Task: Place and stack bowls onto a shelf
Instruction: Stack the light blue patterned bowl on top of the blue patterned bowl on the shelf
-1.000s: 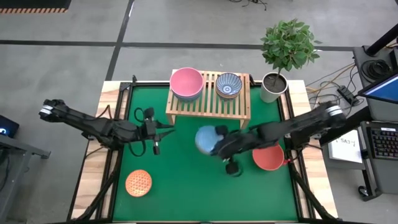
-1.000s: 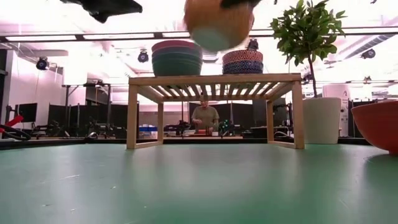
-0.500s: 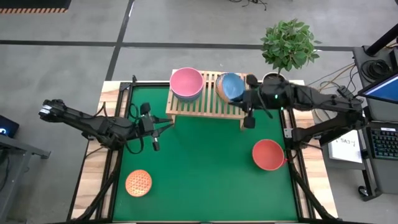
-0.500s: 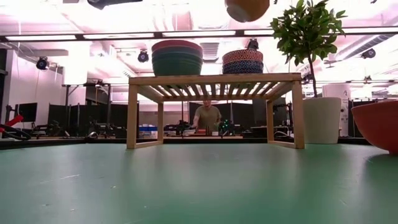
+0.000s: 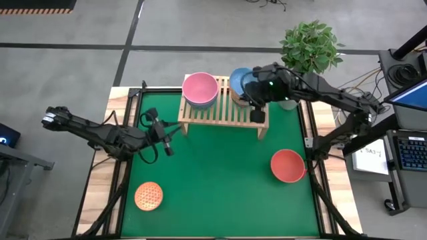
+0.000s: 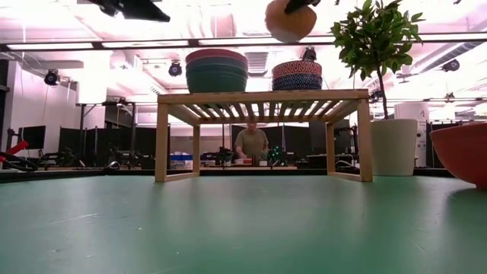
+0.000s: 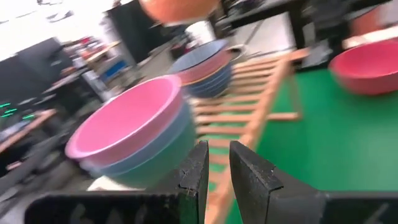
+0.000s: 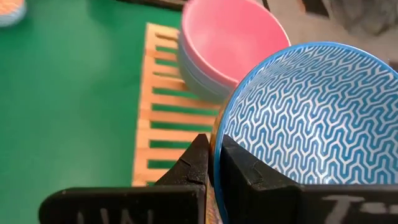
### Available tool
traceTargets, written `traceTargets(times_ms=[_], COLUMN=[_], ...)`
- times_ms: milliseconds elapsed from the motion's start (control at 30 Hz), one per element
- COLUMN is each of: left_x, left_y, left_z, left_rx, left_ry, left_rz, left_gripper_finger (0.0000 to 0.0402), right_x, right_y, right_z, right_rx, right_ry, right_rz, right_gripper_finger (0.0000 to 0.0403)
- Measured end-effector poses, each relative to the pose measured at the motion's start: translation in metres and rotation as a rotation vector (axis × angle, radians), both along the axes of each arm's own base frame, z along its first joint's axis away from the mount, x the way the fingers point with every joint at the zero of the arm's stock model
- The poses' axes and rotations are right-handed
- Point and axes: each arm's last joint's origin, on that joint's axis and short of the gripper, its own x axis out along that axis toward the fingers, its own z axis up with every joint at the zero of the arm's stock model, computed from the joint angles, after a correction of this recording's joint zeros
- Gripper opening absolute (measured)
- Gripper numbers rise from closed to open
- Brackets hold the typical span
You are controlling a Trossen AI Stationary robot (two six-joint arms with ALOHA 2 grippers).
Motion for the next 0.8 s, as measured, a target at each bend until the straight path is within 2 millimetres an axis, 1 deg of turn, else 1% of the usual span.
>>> traceTargets(times_ms=[100,200,400,467,600,800], left_x=[-0.001,-0.002,-0.002,-0.002,-0.002,-0.002], left_y=[0.002,0.002,0.002,0.002,0.002,0.002], left_z=[-0.001,-0.002,-0.003,-0.003,-0.003,-0.003], left_rx=[0.021,0.025,0.024,0.022,0.02,0.02], left_ry=[0.013,0.02,0.027,0.027,0.028,0.027], left_rz=[0.062,0.065,0.066,0.067,0.067,0.067], left_gripper_finger=[0.0048,0.0048,0.0048,0.0048,0.0048,0.0048], right_x=[0.007,0.015,0.023,0.022,0.019,0.011], right_y=[-0.008,-0.013,-0.019,-0.018,-0.018,-0.029], right_z=[-0.003,-0.006,-0.007,-0.007,-0.005,-0.009], right_rx=[0.013,0.035,0.096,0.114,0.13,0.175], right_ry=[0.058,0.12,0.233,0.251,0.233,0.203], right_rz=[-0.024,-0.031,-0.057,-0.059,-0.062,-0.08], right_gripper_finger=[0.0013,0.0013,0.0013,0.0013,0.0013,0.0013])
